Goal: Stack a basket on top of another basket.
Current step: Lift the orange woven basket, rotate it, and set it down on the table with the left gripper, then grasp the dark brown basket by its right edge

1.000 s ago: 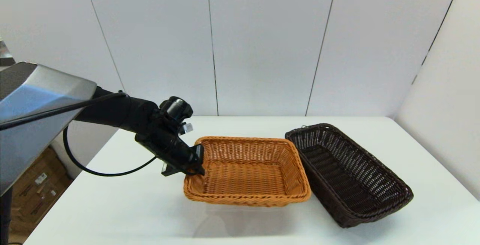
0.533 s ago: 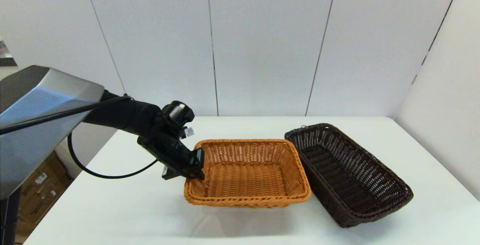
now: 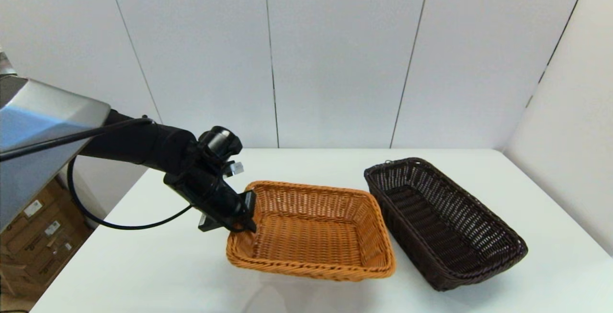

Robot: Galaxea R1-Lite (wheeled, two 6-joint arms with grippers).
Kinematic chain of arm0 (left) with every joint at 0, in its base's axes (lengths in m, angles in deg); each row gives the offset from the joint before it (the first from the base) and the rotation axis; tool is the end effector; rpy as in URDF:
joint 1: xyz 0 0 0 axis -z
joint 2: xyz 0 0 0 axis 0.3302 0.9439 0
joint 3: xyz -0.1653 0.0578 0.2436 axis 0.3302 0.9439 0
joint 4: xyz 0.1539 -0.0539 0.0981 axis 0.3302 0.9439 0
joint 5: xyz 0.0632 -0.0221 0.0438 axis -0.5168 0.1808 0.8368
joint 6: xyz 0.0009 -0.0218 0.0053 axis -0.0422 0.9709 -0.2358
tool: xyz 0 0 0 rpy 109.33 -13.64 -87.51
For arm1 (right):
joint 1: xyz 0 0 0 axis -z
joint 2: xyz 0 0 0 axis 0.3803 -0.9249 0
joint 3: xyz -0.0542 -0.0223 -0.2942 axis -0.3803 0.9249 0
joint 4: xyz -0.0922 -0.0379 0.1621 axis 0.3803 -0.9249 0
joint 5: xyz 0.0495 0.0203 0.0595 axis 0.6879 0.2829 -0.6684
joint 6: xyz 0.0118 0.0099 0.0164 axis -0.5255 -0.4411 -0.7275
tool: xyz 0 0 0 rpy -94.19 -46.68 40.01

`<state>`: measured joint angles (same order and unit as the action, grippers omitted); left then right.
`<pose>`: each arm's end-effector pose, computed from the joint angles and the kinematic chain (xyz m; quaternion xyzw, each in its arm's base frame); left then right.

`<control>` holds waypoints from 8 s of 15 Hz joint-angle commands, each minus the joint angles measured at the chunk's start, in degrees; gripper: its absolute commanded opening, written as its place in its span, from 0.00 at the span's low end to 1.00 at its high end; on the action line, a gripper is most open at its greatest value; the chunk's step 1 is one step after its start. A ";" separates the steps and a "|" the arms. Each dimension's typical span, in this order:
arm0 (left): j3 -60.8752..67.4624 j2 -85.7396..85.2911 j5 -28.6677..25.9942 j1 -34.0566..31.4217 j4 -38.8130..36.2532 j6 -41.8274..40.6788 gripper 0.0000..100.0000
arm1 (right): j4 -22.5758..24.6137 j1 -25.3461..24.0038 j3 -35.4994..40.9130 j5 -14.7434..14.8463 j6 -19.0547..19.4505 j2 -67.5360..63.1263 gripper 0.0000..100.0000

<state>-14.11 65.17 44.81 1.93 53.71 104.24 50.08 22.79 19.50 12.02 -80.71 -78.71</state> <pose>0.3313 -0.1368 0.1001 -0.1599 0.6328 -0.1475 0.7431 -0.0228 0.0001 0.0753 -0.0038 0.0007 -0.0039 1.0000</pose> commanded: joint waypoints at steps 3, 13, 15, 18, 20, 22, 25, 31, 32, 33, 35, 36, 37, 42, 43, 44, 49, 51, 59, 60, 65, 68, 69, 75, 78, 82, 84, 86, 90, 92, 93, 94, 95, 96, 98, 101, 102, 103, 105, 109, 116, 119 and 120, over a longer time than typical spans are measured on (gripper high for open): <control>0.37 0.34 -0.36 -0.03 -0.14 0.11 0.00 | 0.01 0.00 0.00 0.00 0.00 0.06 1.00; -1.47 3.15 -0.54 0.15 -0.31 0.02 0.00 | 0.01 0.00 0.00 0.00 0.00 0.06 1.00; -1.47 3.15 -0.45 0.06 -0.31 0.11 0.00 | 0.01 0.00 0.00 0.00 0.00 0.06 1.00; -1.47 2.89 -0.54 0.06 -0.31 0.20 0.00 | 0.01 0.00 0.00 0.00 0.00 0.06 1.00; -1.47 2.89 -0.45 0.06 -0.22 0.37 0.00 | 0.01 0.00 0.00 0.00 0.00 0.06 1.00; -1.12 2.71 -0.36 0.06 -0.14 0.37 1.00 | 0.01 0.00 0.00 0.00 0.00 0.06 1.00; -1.21 1.75 -0.45 0.06 -0.14 0.37 1.00 | 0.01 0.00 0.00 0.00 0.00 0.06 1.00; -0.68 -3.53 -0.28 -1.26 1.01 0.11 1.00 | 0.01 0.00 0.00 0.00 0.09 0.06 1.00; -0.68 -4.85 -0.19 -1.96 2.15 -0.07 1.00 | 0.01 0.00 0.00 0.00 0.09 0.06 1.00; -0.68 -6.25 -0.19 -2.75 3.20 -0.07 1.00 | 0.01 0.00 0.00 0.00 0.00 0.06 1.00; -0.51 -9.24 -0.19 -4.60 4.61 -0.07 1.00 | 0.01 0.00 0.00 0.00 0.09 -0.02 1.00; -0.16 -10.65 -0.19 -5.39 4.87 -0.15 1.00 | 0.01 0.00 0.00 0.00 0.00 0.06 1.00; -0.16 -11.79 -0.19 -6.09 5.05 -0.15 1.00 | 0.01 0.00 0.00 0.00 0.09 0.06 1.00; 2.74 -19.96 0.78 -12.33 7.07 -3.67 1.00 | 0.01 0.00 0.00 0.00 0.09 0.06 1.00; 4.33 -22.34 0.78 -13.74 6.98 -3.76 1.00 | 0.01 0.00 0.00 0.00 0.09 0.06 1.00; 6.08 -25.06 0.78 -15.15 6.98 -4.46 1.00 | 0.01 0.00 0.00 0.00 0.09 0.06 1.00; 15.75 -40.62 0.87 -20.16 6.54 -7.01 1.00 | 0.01 0.00 0.00 0.00 0.09 0.06 1.00; 19.36 -47.12 0.78 -20.16 6.54 -6.92 1.00 | 0.01 0.00 0.00 0.00 0.09 0.06 1.00; 32.89 -69.09 0.52 -20.07 7.16 -6.83 1.00 | 0.01 0.00 0.00 0.00 0.09 0.06 1.00; 34.38 -71.29 0.52 -19.89 7.25 -6.83 1.00 | 0.01 0.00 0.00 0.00 0.09 0.06 1.00; 38.52 -84.21 0.78 -19.98 8.92 -7.01 1.00 | 0.01 0.00 0.00 0.00 0.09 0.06 1.00; 42.21 -90.45 1.13 -19.98 8.48 -7.54 1.00 | 0.01 0.00 0.00 0.00 0.09 -0.02 1.00; 44.14 -93.35 2.10 -19.98 7.77 -9.21 1.00 | 0.01 0.00 0.00 0.00 0.09 0.06 1.00; 52.14 -105.48 7.55 -20.16 5.05 -15.53 1.00 | 0.01 0.00 0.00 0.00 0.00 0.06 1.00; 59.17 -108.29 12.82 -20.33 -3.83 -18.43 1.00 | 0.01 0.00 0.00 0.00 0.09 0.06 1.00; 61.02 -110.05 14.14 -20.77 -4.97 -18.70 1.00 | 0.01 0.00 0.00 0.00 0.00 0.06 1.00; 62.33 -111.72 14.93 -20.95 -4.97 -19.93 1.00 | 0.01 0.00 0.00 0.00 0.00 0.06 1.00; 63.56 -113.39 15.37 -20.95 -5.06 -20.90 1.00 | 0.01 0.00 0.00 0.00 0.00 0.06 1.00; 64.36 -116.03 17.13 -20.95 -6.64 -21.51 1.00 | 0.01 0.00 0.00 0.00 0.00 0.06 1.00; 69.10 -116.56 23.02 -20.95 -14.73 -24.68 1.00 | 0.01 0.00 0.00 0.00 0.00 0.06 1.00; 70.42 -116.99 23.28 -20.95 -18.33 -24.85 1.00 | 0.01 0.00 0.00 0.00 0.00 0.06 1.00; 71.04 -117.87 23.28 -20.95 -20.09 -24.85 1.00 | 0.01 0.00 0.00 0.00 0.00 0.06 1.00; 71.12 -119.54 23.28 -20.95 -20.35 -24.85 1.00 | 0.01 0.00 0.00 0.00 0.00 0.06 1.00; 71.47 -119.54 23.37 -20.95 -20.88 -24.50 1.00 | 0.01 0.00 0.00 0.00 0.00 0.06 1.00; 72.97 -119.54 22.40 -20.95 -23.43 -24.06 1.00 | 0.01 0.00 0.00 0.00 0.00 0.06 1.00; 76.13 -119.54 21.17 -21.04 -28.17 -24.68 1.00 | 0.01 0.00 0.00 0.00 0.00 0.06 1.00; 76.13 -119.54 21.26 -20.95 -28.08 -24.76 1.00 | 0.01 0.00 0.00 0.00 0.00 0.06 1.00; 76.13 -119.54 21.26 -20.95 -28.08 -24.50 1.00 | 0.01 0.00 0.00 0.00 0.00 0.06 1.00; 76.13 -119.54 21.35 -20.95 -28.08 -24.15 1.00 | 0.01 0.00 0.00 0.00 0.00 0.06 1.00; 76.13 -119.54 21.52 -20.95 -28.26 -23.36 1.00 | 0.01 0.00 0.00 0.00 0.09 0.06 1.00; 76.13 -119.54 21.52 -21.04 -28.26 -23.36 1.00 | 0.01 0.00 0.00 0.00 0.00 0.06 1.00; 76.13 -119.54 21.61 -21.04 -28.26 -23.27 1.00 | 0.01 0.00 0.00 0.00 0.00 0.06 1.00; 76.13 -119.54 21.61 -21.04 -28.26 -23.27 1.00 | 0.01 0.00 0.00 0.00 0.00 0.06 1.00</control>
<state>61.94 -54.26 66.35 -19.10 25.47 80.94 50.08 22.79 19.50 12.02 -80.74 -78.71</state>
